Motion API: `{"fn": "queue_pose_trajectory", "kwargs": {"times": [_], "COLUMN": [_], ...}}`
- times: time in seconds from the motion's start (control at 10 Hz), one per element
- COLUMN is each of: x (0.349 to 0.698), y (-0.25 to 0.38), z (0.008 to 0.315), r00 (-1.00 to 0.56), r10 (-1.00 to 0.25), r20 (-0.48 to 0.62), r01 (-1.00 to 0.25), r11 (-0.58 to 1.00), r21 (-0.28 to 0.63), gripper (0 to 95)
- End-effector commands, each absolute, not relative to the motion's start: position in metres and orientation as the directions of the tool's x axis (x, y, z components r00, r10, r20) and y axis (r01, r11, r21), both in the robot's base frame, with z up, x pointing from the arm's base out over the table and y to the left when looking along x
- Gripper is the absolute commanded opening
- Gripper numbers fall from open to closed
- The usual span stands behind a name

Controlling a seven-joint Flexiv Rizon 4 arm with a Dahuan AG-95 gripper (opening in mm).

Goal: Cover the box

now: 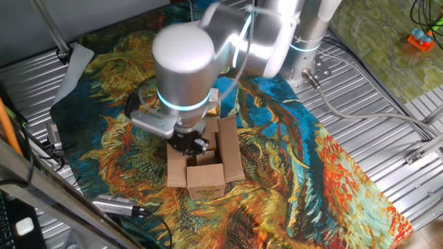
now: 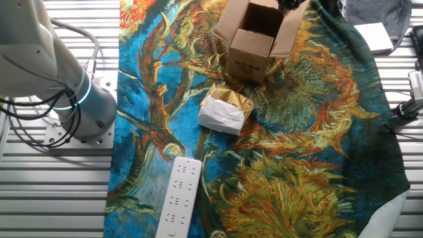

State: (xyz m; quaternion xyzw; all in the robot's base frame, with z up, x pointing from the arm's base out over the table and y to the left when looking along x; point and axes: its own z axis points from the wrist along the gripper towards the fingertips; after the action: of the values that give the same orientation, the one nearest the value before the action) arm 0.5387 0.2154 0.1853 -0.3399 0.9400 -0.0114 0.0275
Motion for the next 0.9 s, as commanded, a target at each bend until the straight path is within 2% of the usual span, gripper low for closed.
{"fn": "queue_pose_trajectory", "kwargs": {"times": [0.1, 0.2, 0.4, 0.6, 0.8, 0.9], "x": [0.531, 0.522, 0.519, 0.528, 0.536, 0.536], "y": [0.218, 0.22, 0.228, 0.262, 0.303, 0.303], "z": [0.184, 0.182, 0.189, 0.2, 0.193, 0.193], "r00": [-0.827, -0.848, -0.875, -0.886, -0.898, -0.906], "r10": [-0.561, -0.529, -0.484, -0.463, -0.438, -0.418], "r20": [-0.019, -0.026, -0.027, -0.028, -0.047, -0.059], "r01": [-0.561, -0.53, -0.485, -0.464, -0.44, -0.421], "r11": [0.828, 0.848, 0.873, 0.885, 0.897, 0.906], "r21": [-0.01, 0.016, 0.042, 0.035, 0.036, 0.042], "gripper": [0.0, 19.0, 19.0, 19.0, 19.0, 19.0]}}
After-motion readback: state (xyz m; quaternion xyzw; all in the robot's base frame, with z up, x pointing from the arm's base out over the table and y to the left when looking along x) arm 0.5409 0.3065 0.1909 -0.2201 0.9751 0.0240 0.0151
